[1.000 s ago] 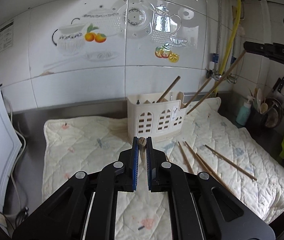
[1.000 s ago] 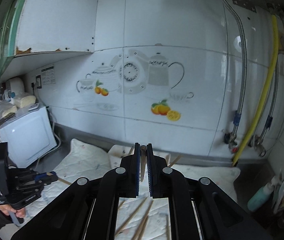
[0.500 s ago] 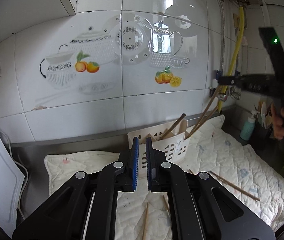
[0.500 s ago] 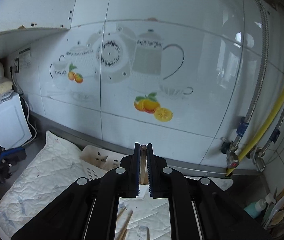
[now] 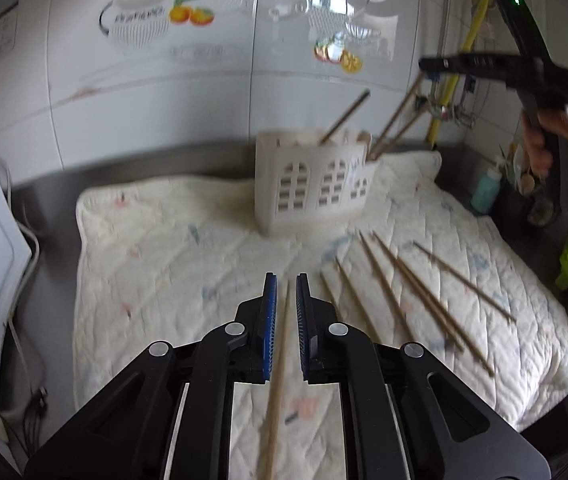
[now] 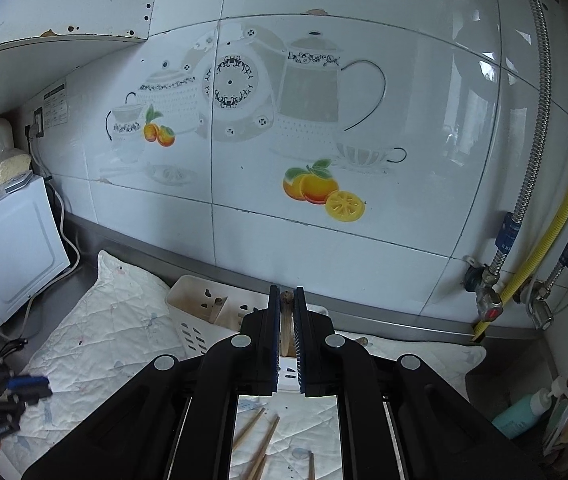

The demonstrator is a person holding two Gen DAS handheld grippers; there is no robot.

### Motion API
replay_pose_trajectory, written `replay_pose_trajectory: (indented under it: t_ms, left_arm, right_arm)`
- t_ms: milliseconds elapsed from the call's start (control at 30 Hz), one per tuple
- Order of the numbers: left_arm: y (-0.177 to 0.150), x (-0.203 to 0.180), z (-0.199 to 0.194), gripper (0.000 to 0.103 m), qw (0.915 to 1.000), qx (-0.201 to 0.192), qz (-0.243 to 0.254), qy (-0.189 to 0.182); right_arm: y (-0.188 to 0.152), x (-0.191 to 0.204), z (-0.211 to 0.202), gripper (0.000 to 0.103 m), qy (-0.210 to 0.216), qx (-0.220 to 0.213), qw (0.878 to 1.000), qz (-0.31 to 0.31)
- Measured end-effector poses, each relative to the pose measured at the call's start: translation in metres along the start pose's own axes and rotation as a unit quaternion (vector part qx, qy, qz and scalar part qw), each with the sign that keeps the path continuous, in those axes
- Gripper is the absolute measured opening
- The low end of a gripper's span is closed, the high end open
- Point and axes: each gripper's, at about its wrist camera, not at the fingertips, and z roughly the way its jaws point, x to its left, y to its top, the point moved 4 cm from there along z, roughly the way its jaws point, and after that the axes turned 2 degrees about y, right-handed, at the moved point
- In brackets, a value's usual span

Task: Organize utensils
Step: 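Lower the held chopsticks upright into the white holder with both tools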

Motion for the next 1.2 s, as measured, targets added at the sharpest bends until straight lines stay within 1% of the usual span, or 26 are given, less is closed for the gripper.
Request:
replay_pose_trajectory:
  t_ms: [100,200,300,400,500,633,667,700,800,900,1033,1200]
  left_arm:
    - [-0.034,0.003,0.003,0.019,0.9996,0.026,-0.006,0.002]
    - [-0.066,0.001,0.006,0.022,0.9987,0.05,-0.002,0.001]
    - [-0.092,0.0,0.012,0.022,0.9974,0.072,-0.004,0.005]
    - [-0.109,0.002,0.018,0.022,0.9962,0.084,0.0,0.025]
    - [-0.12,0.005,0.024,0.022,0.9951,0.096,-0.008,0.024]
    - [-0.127,0.007,0.031,0.02,0.9944,0.101,-0.012,0.027]
    - [-0.128,0.008,0.032,0.016,0.9945,0.099,-0.013,0.03]
    - [-0.127,0.008,0.032,0.01,0.9947,0.096,-0.014,0.035]
    - [-0.123,0.008,0.03,0.005,0.9951,0.088,-0.017,0.042]
    - [-0.114,0.003,0.021,0.005,0.9961,0.07,0.001,0.054]
    - [-0.09,0.005,0.005,0.005,0.9979,0.036,-0.003,0.053]
    - [-0.051,0.011,-0.01,0.005,0.9993,0.001,-0.028,0.026]
  right_arm:
    - [0.002,0.001,-0.002,0.006,-0.001,-0.003,1.0,0.0]
    - [0.004,0.001,-0.005,0.006,-0.003,-0.007,1.0,-0.003]
    - [0.008,0.001,-0.01,0.006,-0.005,-0.012,1.0,-0.004]
    - [0.013,0.0,-0.017,0.006,-0.006,-0.019,1.0,-0.003]
    - [0.015,0.001,-0.02,0.006,-0.007,-0.022,1.0,-0.004]
    - [0.014,0.003,-0.019,0.006,-0.007,-0.02,1.0,-0.006]
    - [0.013,0.002,-0.019,0.006,-0.007,-0.019,1.0,-0.005]
    - [0.012,0.002,-0.018,0.006,-0.007,-0.019,1.0,-0.003]
    - [0.011,0.001,-0.018,0.006,-0.005,-0.019,1.0,0.0]
    - [0.013,0.001,-0.02,0.006,-0.006,-0.021,1.0,-0.002]
    - [0.017,0.001,-0.026,0.006,-0.005,-0.028,1.0,-0.001]
    - [0.018,0.002,-0.028,0.006,-0.004,-0.031,1.0,0.0]
